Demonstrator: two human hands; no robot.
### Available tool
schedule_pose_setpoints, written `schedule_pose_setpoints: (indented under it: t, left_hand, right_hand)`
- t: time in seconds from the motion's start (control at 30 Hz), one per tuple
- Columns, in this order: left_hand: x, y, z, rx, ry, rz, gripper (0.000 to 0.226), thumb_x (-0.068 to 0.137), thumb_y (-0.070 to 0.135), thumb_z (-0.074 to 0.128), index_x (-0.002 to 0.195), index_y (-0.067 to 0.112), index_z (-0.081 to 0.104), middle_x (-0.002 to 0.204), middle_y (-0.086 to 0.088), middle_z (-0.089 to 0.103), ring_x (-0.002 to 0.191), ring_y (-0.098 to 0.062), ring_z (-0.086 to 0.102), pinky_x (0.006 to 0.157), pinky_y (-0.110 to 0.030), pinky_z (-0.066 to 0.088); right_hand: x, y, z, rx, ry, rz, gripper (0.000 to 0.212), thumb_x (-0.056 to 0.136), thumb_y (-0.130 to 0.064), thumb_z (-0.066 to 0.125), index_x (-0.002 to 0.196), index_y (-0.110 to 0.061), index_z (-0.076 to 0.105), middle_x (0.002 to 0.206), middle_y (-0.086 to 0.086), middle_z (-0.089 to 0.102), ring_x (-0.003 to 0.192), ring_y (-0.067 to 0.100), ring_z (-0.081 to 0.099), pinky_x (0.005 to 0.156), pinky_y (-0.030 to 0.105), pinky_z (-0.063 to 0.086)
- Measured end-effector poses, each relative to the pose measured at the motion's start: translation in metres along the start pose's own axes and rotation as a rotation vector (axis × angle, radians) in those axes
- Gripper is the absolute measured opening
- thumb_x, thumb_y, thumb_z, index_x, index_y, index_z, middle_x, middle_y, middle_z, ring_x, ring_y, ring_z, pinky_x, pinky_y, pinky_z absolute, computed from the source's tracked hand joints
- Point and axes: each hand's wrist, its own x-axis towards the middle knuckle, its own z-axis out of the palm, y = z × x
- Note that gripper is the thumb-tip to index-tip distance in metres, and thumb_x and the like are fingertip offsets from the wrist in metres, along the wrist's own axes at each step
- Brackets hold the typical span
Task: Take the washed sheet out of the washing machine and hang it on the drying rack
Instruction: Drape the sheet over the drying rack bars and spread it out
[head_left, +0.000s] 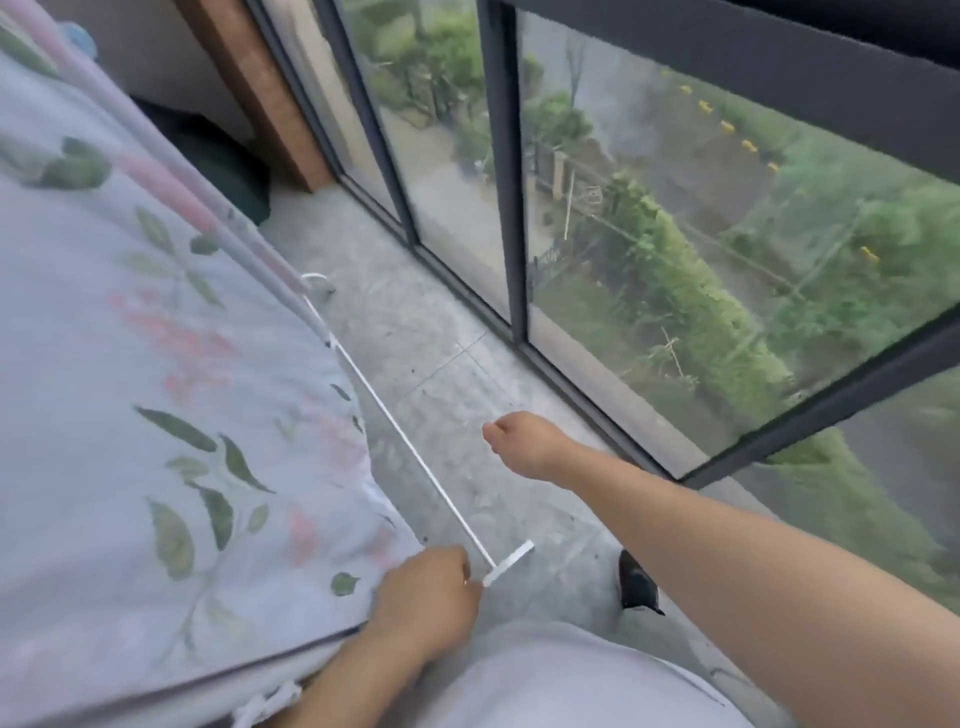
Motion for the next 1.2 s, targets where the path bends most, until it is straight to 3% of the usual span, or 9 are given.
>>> schedule_pose_setpoints:
  t: [0.1, 0.3, 0.43, 0.57, 0.7, 0.93, 1.0, 1.07, 1.2]
  left_hand:
    - [0.018, 0.001, 0.007, -0.374, -0.007, -0.232, 0.014, 0.087, 0.038, 0.054, 0.078, 0.028, 0.053, 0.086, 0.008, 0.058, 0.089, -0.018, 0.057, 0.073, -0.029, 0.043]
    - [0.029, 0.037, 0.018, -1.660, 0.145, -0.848, 0.029, 0.092, 0.027, 0.063, 0.117, 0.016, 0.053, 0.117, -0.009, 0.054, 0.081, -0.022, 0.061, 0.071, -0.030, 0.047]
    - [0.030, 0.040, 0.038, -2.018, 0.308, -1.069, 0.040, 0.100, 0.027, 0.053, 0.139, 0.023, 0.044, 0.134, -0.006, 0.050, 0.097, -0.028, 0.059, 0.080, -0.036, 0.047]
    - [0.043, 0.027, 0.059, -2.061, 0.440, -1.148, 0.045, 0.099, 0.031, 0.057, 0.140, 0.022, 0.044, 0.133, -0.003, 0.052, 0.116, -0.033, 0.058, 0.095, -0.039, 0.049]
    - [0.053, 0.026, 0.073, -1.996, 0.604, -1.195, 0.026, 0.092, 0.031, 0.067, 0.110, 0.017, 0.054, 0.083, 0.005, 0.055, 0.093, -0.027, 0.063, 0.066, -0.028, 0.051]
    - [0.062, 0.035, 0.076, -1.685, 0.832, -1.213, 0.029, 0.085, 0.043, 0.071, 0.102, 0.020, 0.070, 0.094, 0.001, 0.075, 0.085, -0.017, 0.073, 0.087, -0.043, 0.058]
    - [0.067, 0.035, 0.070, -1.586, 0.866, -1.234, 0.024, 0.085, 0.045, 0.070, 0.079, 0.023, 0.074, 0.080, 0.002, 0.076, 0.085, -0.018, 0.073, 0.088, -0.045, 0.056]
    - [0.078, 0.036, 0.066, -1.538, 0.873, -1.263, 0.029, 0.091, 0.043, 0.065, 0.069, 0.024, 0.071, 0.078, 0.001, 0.076, 0.084, -0.017, 0.073, 0.086, -0.040, 0.055]
    - [0.101, 0.040, 0.077, -1.495, 0.905, -1.273, 0.016, 0.098, 0.029, 0.058, 0.103, 0.017, 0.067, 0.089, 0.003, 0.077, 0.079, -0.015, 0.075, 0.070, -0.021, 0.056]
  right_hand:
    - [0.020, -0.003, -0.013, -0.098, -0.157, -0.063, 0.041, 0.104, -0.035, 0.031, 0.078, -0.008, 0.047, 0.080, 0.007, 0.051, 0.077, 0.024, 0.048, 0.067, 0.031, 0.036]
    - [0.053, -0.002, -0.025, -0.184, -0.337, -0.089, 0.039, 0.104, -0.033, 0.033, 0.077, -0.009, 0.047, 0.089, 0.010, 0.052, 0.082, 0.025, 0.049, 0.072, 0.029, 0.037]
    - [0.067, -0.012, 0.002, -0.185, -0.463, -0.037, 0.032, 0.102, -0.029, 0.035, 0.083, -0.009, 0.052, 0.098, 0.017, 0.055, 0.074, 0.026, 0.049, 0.065, 0.032, 0.041]
    - [0.083, -0.017, 0.029, -0.103, -0.504, 0.066, 0.025, 0.100, -0.024, 0.039, 0.097, -0.006, 0.055, 0.095, 0.016, 0.058, 0.065, 0.025, 0.052, 0.059, 0.029, 0.040]
    - [0.094, -0.013, 0.057, -0.051, -0.574, 0.189, 0.017, 0.100, -0.011, 0.039, 0.086, -0.010, 0.050, 0.088, 0.016, 0.051, 0.055, 0.020, 0.040, 0.056, 0.026, 0.031]
    - [0.118, 0.014, 0.135, -0.031, -0.750, 0.304, 0.024, 0.100, -0.005, 0.031, 0.081, -0.005, 0.045, 0.108, 0.019, 0.048, 0.064, 0.023, 0.040, 0.056, 0.026, 0.032]
    - [0.125, 0.016, 0.144, -0.031, -0.789, 0.315, 0.030, 0.105, -0.011, 0.029, 0.087, -0.002, 0.051, 0.116, 0.019, 0.044, 0.083, 0.026, 0.044, 0.065, 0.024, 0.035]
    - [0.137, 0.021, 0.157, 0.050, -0.739, 0.360, 0.048, 0.105, -0.032, 0.030, 0.133, 0.001, 0.050, 0.140, 0.015, 0.047, 0.115, 0.030, 0.049, 0.090, 0.025, 0.037]
    - [0.147, 0.035, 0.177, 0.075, -0.755, 0.400, 0.061, 0.101, -0.049, 0.029, 0.142, -0.008, 0.046, 0.141, 0.009, 0.050, 0.125, 0.031, 0.048, 0.109, 0.040, 0.037]
